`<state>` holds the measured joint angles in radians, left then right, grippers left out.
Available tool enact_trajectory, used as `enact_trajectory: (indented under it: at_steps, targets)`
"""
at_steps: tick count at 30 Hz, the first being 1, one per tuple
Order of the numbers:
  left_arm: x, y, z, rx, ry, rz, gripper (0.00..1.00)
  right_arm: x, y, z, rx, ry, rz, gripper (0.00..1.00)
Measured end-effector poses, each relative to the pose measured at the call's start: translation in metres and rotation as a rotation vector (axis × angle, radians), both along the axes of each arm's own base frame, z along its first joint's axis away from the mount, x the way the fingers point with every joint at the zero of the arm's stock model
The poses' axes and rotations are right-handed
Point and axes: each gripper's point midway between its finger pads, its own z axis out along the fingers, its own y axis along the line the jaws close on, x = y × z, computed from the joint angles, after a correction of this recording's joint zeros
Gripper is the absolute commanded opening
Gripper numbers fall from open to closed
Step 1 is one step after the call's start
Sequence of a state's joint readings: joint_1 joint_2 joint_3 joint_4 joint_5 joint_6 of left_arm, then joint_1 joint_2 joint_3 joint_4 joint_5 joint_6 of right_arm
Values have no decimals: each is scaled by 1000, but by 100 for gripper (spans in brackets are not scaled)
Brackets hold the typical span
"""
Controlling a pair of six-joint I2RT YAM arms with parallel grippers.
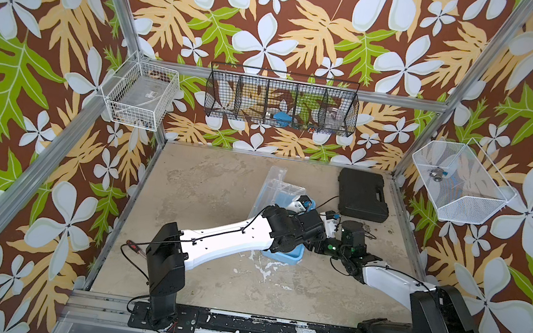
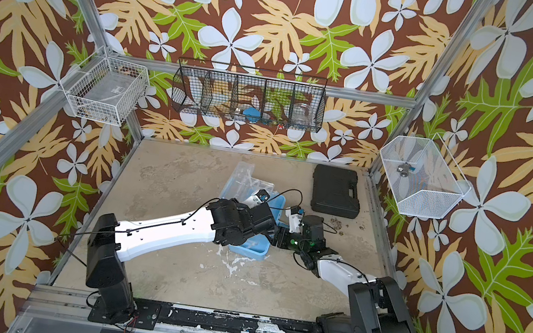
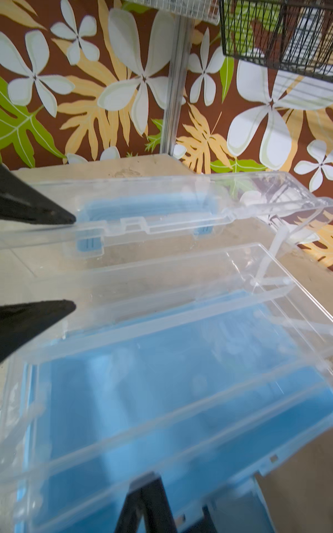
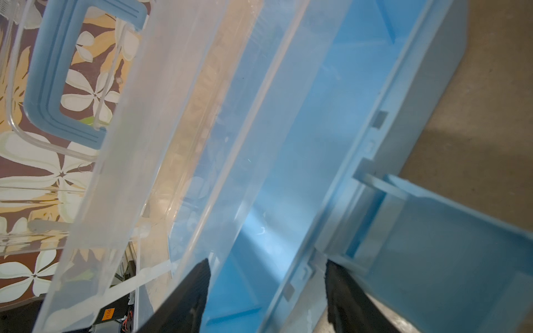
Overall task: Close toolboxes
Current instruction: Close the toolbox lid.
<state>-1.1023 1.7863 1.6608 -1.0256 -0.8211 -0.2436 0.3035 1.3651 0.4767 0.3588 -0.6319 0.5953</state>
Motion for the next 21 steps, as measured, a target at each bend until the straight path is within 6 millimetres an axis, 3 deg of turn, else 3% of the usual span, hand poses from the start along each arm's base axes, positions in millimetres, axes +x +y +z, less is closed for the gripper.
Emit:
enact_trajectory:
  at_steps: [6,15,21]
  targets:
    - [-10,-23,-3,-127,61,-30,73,1,-1,2,9,-8,-2,67]
    - [-33,-67,1,-422,186,-158,75,1,-7,-1,-4,-2,-26,67]
    - [-45,-88,26,-624,209,-236,75,1,-13,-1,-9,1,-48,67]
